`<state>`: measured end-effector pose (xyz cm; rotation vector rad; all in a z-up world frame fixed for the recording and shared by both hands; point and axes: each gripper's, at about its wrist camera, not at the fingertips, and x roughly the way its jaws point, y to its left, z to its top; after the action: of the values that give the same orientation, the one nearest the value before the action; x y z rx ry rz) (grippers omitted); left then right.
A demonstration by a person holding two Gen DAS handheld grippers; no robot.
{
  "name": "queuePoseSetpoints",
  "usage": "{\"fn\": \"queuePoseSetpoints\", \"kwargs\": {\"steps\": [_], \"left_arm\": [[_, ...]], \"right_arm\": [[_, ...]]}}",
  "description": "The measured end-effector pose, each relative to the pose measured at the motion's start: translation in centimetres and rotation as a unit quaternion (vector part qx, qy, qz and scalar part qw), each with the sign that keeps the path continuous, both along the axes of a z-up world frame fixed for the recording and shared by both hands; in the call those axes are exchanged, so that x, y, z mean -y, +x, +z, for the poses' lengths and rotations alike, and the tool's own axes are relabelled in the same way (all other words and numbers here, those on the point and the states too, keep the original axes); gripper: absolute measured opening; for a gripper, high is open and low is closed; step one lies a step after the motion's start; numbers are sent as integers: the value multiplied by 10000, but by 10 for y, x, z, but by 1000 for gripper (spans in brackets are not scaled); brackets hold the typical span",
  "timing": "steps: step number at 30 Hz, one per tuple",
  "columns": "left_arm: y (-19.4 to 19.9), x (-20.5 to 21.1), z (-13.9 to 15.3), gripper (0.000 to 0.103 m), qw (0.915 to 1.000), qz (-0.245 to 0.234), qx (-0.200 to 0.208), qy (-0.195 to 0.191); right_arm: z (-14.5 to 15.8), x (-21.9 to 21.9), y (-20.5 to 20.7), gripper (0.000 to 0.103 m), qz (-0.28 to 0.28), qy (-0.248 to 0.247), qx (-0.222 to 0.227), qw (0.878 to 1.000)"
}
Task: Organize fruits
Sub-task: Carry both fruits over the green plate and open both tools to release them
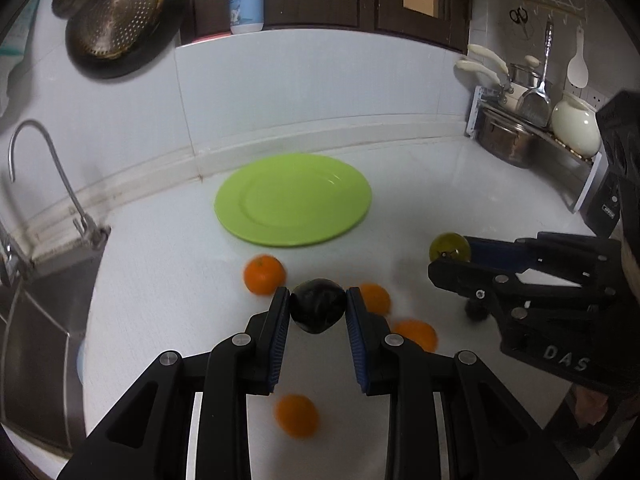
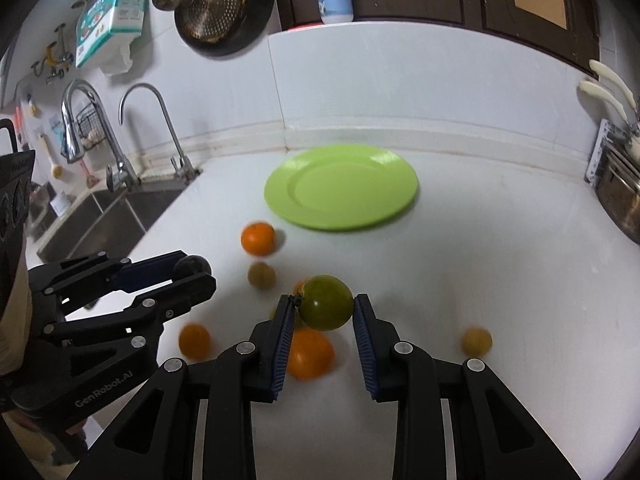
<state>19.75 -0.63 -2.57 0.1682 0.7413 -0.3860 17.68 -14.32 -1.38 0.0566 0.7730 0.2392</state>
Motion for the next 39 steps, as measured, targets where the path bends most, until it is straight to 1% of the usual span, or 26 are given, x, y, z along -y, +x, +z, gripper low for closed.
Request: {"fn": "queuePoseSetpoints", "kwargs": {"steps": [2, 7, 12, 15, 18, 22, 25, 29, 32, 37, 39], "left_arm": [[12, -2, 5, 28, 10000, -62, 69, 20], [48, -5, 15, 28, 9995, -248, 181, 84], [82, -4, 18, 28, 9988, -482, -77, -13], [100, -4, 17, 28, 9979, -614, -193, 19], [118, -5, 13, 28, 9972, -674, -337, 12], [141, -4, 5, 28, 9968, -658, -449, 78], [157, -3, -5, 28, 9964, -626, -554, 137], [178, -1, -23, 28, 9952, -558, -789, 135], [188, 2, -35, 28, 9941, -575, -919, 101], [200, 3, -55, 28, 9916, -518, -1169, 184], [202, 5, -59, 28, 9911, -504, -1212, 228]], "right_arm": [[5, -2, 11, 31, 39, 83, 0, 10000], [17, -10, 43, 31, 17, 9, 116, 9999], [25, -19, 74, 31, 15, -34, 65, 10000], [25, -23, 90, 31, 73, 77, -82, 9999], [22, -28, 105, 31, 65, 20, -165, 9998], [12, -27, 127, 31, 44, 71, -371, 9993], [1, -26, 143, 31, 37, -27, -529, 9986], [-18, -23, 167, 31, 128, -80, -833, 9964], [-29, -23, 177, 31, 164, -164, -982, 9949], [-48, -21, 190, 31, 214, -253, -1242, 9917], [-53, -20, 194, 31, 227, -261, -1311, 9908]]}}
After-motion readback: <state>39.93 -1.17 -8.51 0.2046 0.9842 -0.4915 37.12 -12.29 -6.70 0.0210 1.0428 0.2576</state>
